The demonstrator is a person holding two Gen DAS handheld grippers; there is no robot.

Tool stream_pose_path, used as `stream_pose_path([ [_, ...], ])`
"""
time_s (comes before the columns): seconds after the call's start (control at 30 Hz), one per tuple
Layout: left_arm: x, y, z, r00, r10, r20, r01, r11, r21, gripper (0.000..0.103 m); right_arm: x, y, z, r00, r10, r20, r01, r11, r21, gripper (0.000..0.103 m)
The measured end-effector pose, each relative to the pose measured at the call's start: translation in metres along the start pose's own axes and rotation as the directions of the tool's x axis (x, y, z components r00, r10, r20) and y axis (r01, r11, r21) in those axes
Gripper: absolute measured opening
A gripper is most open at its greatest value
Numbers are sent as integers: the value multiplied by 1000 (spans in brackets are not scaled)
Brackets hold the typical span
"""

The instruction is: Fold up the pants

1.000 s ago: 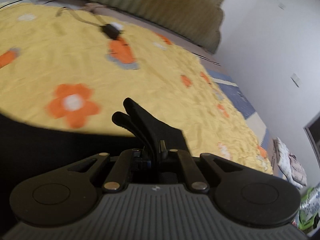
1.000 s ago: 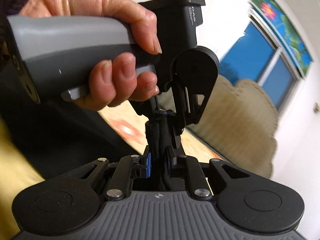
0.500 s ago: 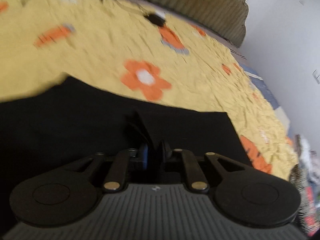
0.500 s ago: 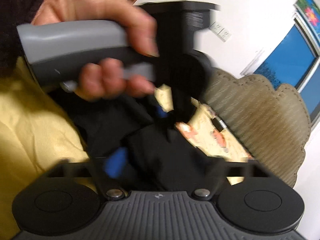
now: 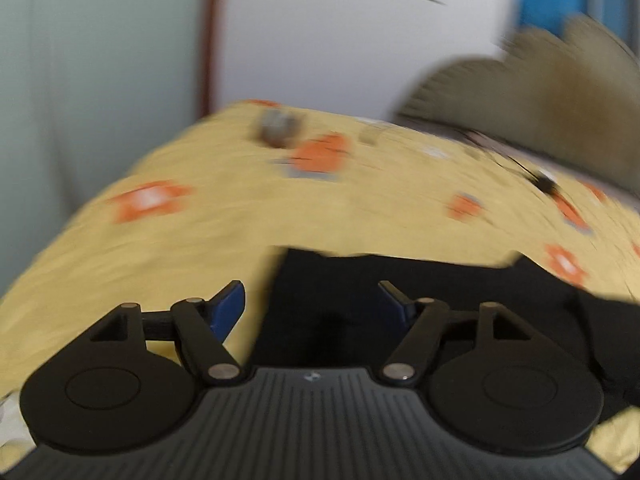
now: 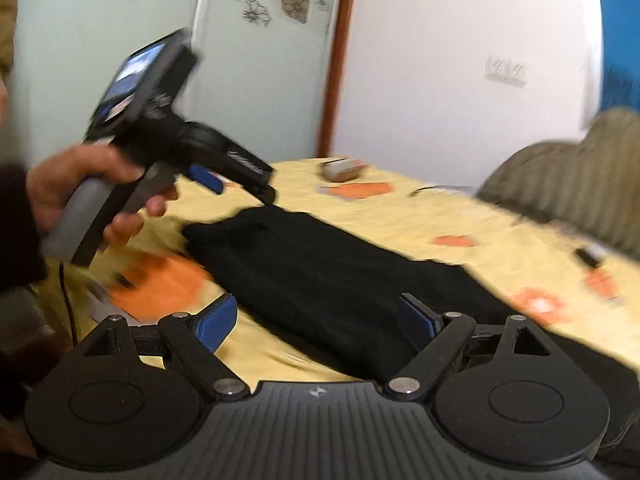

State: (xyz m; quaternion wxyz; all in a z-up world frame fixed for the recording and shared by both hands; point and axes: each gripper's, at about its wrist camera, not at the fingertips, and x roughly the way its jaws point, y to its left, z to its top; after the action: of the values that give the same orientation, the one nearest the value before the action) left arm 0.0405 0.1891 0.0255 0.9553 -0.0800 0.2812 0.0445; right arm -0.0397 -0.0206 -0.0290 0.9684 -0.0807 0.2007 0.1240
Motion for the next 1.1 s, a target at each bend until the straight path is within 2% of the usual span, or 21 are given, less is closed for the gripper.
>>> stream_pose_path([
  [0.1, -8, 49, -5, 999, -9, -47, 3, 993, -119, 71, 12, -10, 12, 992, 122, -13, -120, 984, 129, 87],
  [0.2, -7, 86, -15, 994, -65, -93, 40, 969, -245, 71, 24, -24, 22, 968, 252, 15, -243, 913, 328, 87],
  [0.23, -7, 95, -17, 993, -64, -95, 35, 958, -284, 71, 28, -28, 30, 966, 257, 27, -249, 898, 364, 87],
  [0.27, -7, 106, -21, 994, -58, -90, 28, 951, -309, 71, 36, -25, 38, 970, 240, 20, -232, 910, 344, 87],
  [0.3, -7, 116, -23, 995, -50, -88, 18, 945, -326, 71, 42, -11, 45, 982, 187, 1, -181, 950, 256, 87],
  [0.33, -6, 122, -25, 995, -47, -92, 14, 942, -337, 71, 47, 10, 49, 995, 96, -7, -94, 989, 117, 87],
  [0.37, -5, 127, -25, 994, -54, -98, 17, 939, -342, 71, 51, 33, 50, 1000, 23, 2, -23, 1000, -19, 87],
  [0.43, -7, 134, -29, 993, -69, -96, 31, 938, -346, 71, 67, 77, 49, 997, -79, -12, 73, 957, -281, 87],
  [0.47, -9, 138, -31, 993, -70, -92, 34, 938, -346, 71, 76, 94, 45, 995, -101, -19, 87, 925, -370, 87],
  [0.53, -9, 141, -33, 993, -77, -90, 40, 933, -358, 71, 93, 118, 38, 995, -94, -29, 69, 874, -481, 87],
  [0.73, -12, 149, -32, 990, -120, -77, 83, 925, -370, 71, 144, 142, 33, 980, -198, 4, 152, 738, -658, 87],
  [0.8, -11, 150, -33, 989, -128, -72, 93, 925, -369, 72, 161, 138, 34, 975, -220, -38, 136, 721, -680, 87],
  [0.83, -10, 151, -33, 989, -129, -72, 94, 924, -370, 72, 166, 135, 35, 974, -215, -75, 108, 726, -680, 87],
  [0.93, -8, 154, -35, 989, -131, -71, 96, 924, -370, 73, 170, 131, 44, 971, -211, -111, 85, 743, -664, 88],
  [0.97, -7, 154, -35, 988, -133, -73, 97, 923, -372, 73, 177, 131, 44, 969, -222, -111, 91, 736, -671, 95],
  [1.03, -6, 155, -36, 988, -133, -72, 96, 922, -375, 73, 190, 134, 42, 965, -258, -48, 150, 692, -706, 103],
  [1.1, -6, 155, -37, 988, -134, -74, 96, 921, -379, 73, 198, 137, 41, 959, -284, 17, 209, 662, -720, 103],
])
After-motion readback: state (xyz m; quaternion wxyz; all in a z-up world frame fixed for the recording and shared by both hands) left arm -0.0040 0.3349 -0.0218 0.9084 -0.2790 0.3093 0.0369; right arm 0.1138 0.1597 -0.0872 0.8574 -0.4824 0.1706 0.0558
